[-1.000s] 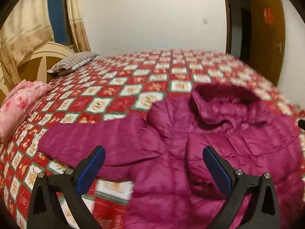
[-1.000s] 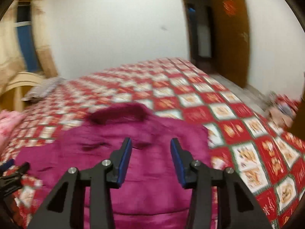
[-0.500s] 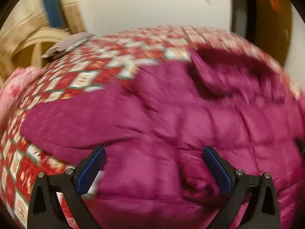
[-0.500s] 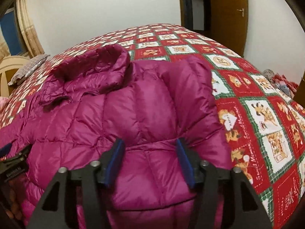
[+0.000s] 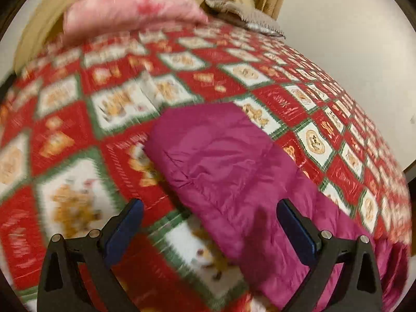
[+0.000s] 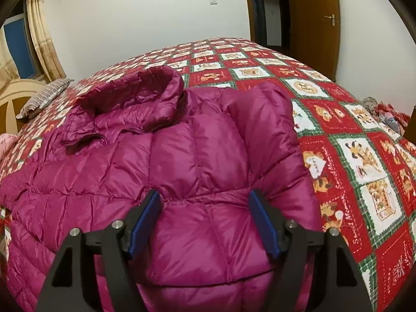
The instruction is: Fold large clothes
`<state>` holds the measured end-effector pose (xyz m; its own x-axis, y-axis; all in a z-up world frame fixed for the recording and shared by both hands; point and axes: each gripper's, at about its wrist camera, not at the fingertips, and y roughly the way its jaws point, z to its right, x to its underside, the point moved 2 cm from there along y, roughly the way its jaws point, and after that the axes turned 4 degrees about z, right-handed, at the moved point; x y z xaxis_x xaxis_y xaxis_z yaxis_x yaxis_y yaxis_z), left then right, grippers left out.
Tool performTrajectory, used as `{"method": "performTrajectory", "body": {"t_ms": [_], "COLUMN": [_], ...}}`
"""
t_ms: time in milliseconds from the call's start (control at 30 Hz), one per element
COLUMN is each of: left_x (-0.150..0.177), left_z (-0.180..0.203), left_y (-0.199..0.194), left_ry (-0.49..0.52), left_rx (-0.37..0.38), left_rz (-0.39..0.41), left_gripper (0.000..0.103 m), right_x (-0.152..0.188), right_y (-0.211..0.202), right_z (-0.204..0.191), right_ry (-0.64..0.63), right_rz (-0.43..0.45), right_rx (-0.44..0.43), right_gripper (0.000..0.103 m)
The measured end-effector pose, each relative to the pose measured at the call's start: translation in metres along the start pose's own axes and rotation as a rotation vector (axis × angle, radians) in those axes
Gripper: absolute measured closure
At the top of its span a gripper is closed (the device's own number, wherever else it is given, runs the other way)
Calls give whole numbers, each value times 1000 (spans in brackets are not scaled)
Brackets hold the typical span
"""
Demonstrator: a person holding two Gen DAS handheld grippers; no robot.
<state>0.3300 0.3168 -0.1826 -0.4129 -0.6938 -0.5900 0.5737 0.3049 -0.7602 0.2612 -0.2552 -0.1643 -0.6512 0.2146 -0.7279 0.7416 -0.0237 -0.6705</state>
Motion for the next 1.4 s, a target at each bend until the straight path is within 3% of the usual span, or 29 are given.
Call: {"method": "performTrajectory", "body": {"t_ms": [100,133,200,267,300,367,500,633,733,833,900,1100,1233,1267,1333,1400], "left_x": [2,3,2,2,0,-5,-8,20,63,124,159,275,311,311,307,308], "left_z": [2,2,3,3,1,4,41,113,161,205,223,255,248,244,240,234], "left_y": [0,0,4,8,7,-3,-63,-155,-208,-239,-244,-228,-219,-217,-212,-210], "left_ry": [-2,-3,13,4,-14,-11,147,413,606,766,844,1144,1225,1225,1229,1231], "left_rx": [12,30,50,181,234,250,300,487,626,756,786,802,764,768,783,795], "left_rz": [72,92,105,81,62,81,246,423,484,460,445,316,216,195,114,59], "left_gripper": [3,9,70,98,99,99,99,99,99,99,99,98,96,93,75,36], "right_x": [0,1,1,1,1,1,1,1,1,1,1,2,2,1,1,1], "right_y": [1,1,1,2,2,1,1,0,0,-1,-1,-2,-3,-3,-3,-2], "right_z": [-1,-2,-2,-3,-3,-3,-1,4,6,8,9,13,16,17,17,16], "right_ry": [-8,-9,-11,-12,-12,-8,3,34,50,62,70,99,122,125,127,123], "right_rz": [-3,-4,-6,-6,-6,-4,0,6,12,16,18,27,32,33,32,30], "right_rx": [5,6,7,7,5,2,-8,-32,-43,-51,-58,-83,-102,-104,-106,-101], "right_gripper": [28,27,27,26,26,26,26,26,26,26,26,26,26,26,26,26]}}
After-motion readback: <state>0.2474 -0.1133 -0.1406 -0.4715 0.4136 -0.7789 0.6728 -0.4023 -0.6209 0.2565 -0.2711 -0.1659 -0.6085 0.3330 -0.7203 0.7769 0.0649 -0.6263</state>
